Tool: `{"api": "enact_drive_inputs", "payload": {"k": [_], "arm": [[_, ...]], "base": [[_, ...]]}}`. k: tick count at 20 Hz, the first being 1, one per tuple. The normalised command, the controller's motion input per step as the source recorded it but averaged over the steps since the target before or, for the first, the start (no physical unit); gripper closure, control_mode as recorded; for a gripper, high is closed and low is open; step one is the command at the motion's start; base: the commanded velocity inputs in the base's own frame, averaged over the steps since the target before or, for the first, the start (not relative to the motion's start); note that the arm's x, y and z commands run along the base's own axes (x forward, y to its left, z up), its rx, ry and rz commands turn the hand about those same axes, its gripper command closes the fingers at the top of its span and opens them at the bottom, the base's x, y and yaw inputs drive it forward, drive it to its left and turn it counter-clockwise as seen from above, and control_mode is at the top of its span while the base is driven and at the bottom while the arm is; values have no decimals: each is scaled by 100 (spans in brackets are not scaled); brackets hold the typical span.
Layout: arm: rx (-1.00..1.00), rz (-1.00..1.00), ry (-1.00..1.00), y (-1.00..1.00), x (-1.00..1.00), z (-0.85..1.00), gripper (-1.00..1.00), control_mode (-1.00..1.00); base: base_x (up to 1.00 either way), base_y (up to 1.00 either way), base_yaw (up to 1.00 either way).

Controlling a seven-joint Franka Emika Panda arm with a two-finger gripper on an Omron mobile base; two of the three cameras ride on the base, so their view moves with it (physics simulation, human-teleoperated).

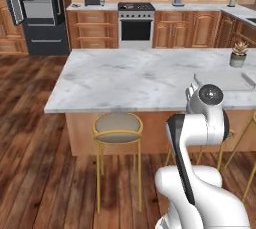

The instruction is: Place the cold items (peach and lemon wedge) from the fridge in one tupperware on the dining counter. Place the warm items (kebab skewer and hot dog) in the stove area in another tupperware.

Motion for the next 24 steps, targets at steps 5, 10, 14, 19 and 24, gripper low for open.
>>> {"api": "enact_drive_inputs", "payload": {"k": [5, 10, 14, 19, 24], "arm": [[0, 0, 0, 0, 0, 0, -100, 100], [0, 0, 0, 0, 0, 0, -100, 100], [0, 0, 0, 0, 0, 0, -100, 100], [0, 0, 0, 0, 0, 0, -100, 100], [0, 0, 0, 0, 0, 0, -100, 100]], "base": [[0, 100, -3], [9, 100, -7], [34, 100, -12], [56, 100, -15], [70, 100, -20]]}}
